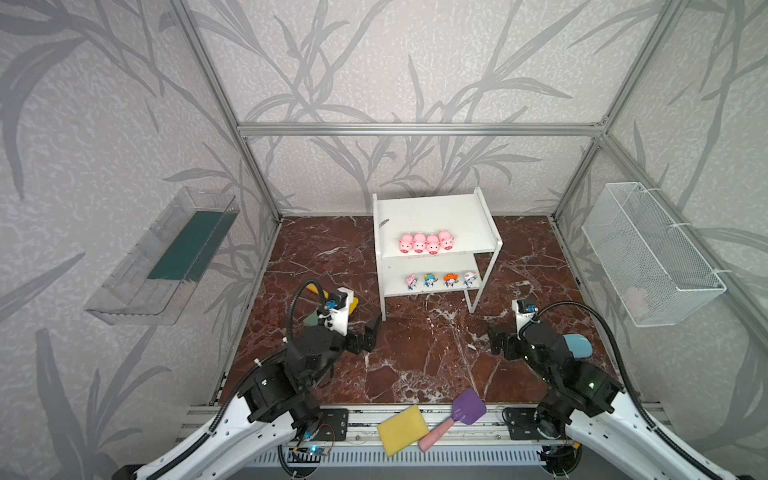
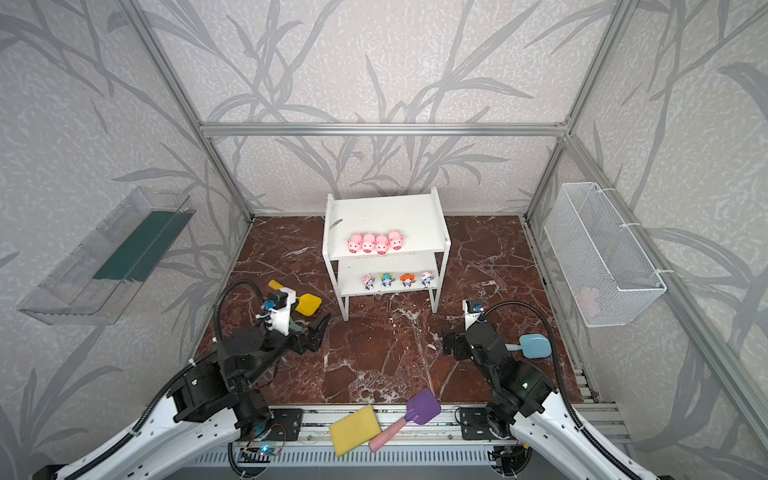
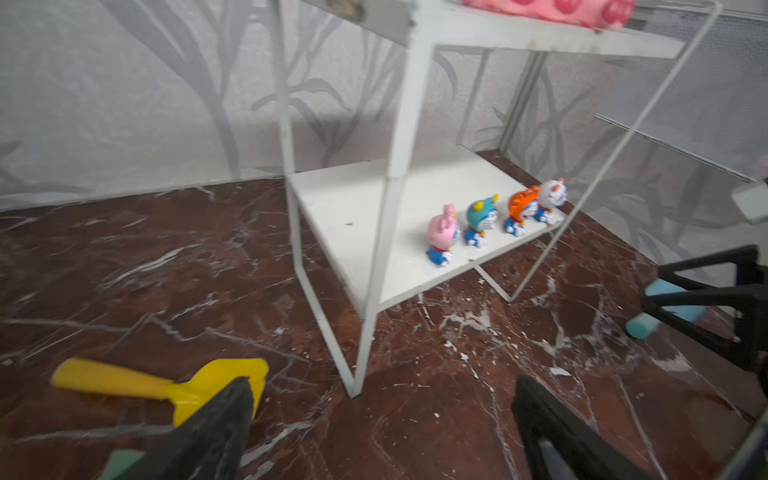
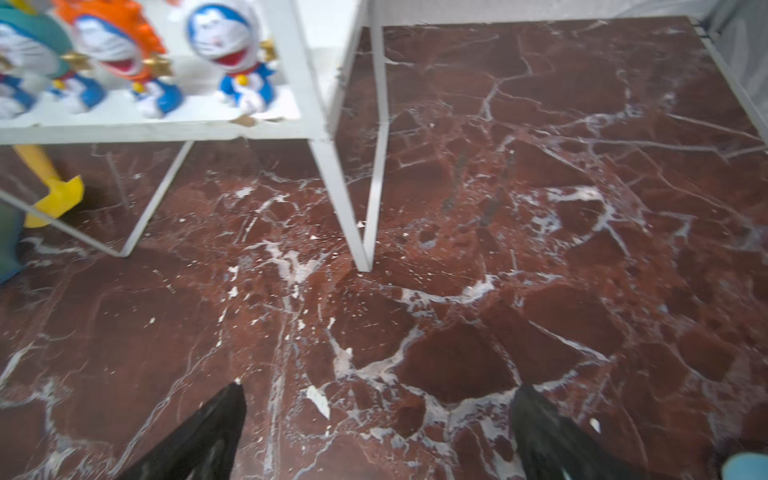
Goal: Place and organize the plastic toys onto the shelf
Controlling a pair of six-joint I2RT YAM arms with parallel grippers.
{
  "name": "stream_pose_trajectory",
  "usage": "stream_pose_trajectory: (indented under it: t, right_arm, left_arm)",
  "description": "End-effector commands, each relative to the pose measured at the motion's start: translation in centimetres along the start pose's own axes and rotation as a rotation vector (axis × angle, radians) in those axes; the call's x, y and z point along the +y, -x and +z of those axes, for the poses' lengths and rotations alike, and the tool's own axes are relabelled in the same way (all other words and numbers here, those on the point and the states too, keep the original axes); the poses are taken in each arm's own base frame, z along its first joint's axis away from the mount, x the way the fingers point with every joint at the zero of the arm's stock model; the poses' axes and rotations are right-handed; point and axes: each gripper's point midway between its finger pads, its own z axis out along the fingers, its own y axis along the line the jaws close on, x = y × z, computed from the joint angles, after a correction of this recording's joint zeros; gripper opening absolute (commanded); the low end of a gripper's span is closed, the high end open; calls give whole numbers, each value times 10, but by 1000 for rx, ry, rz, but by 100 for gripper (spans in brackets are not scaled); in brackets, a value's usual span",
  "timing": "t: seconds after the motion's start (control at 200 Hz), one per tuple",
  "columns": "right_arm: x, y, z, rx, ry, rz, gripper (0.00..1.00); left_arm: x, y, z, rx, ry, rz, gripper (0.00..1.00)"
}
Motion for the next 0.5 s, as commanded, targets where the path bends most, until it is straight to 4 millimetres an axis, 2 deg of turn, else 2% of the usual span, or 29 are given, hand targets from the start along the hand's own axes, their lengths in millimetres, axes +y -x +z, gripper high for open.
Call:
stream_pose_trajectory:
  t: [0.0, 0.09, 0.195, 0.28, 0.495]
  right_arm:
    - [-9, 18, 3, 21, -30, 5, 99]
    - [-28, 35, 11, 23, -110, 17, 99]
    - [-41, 55, 26, -20, -159, -8, 99]
    - [-48, 67, 45, -78, -182, -39, 99]
    - [-66, 65, 105, -193, -265, -161, 99]
  left_arm:
    - [59, -6, -13, 2, 324, 3, 99]
    - [84, -2, -17, -29, 505, 44, 99]
    - [91, 1, -2, -25, 605, 117, 99]
    - [101, 1, 16, -8, 644, 95, 99]
    - [166, -20, 53, 45, 811, -38, 99]
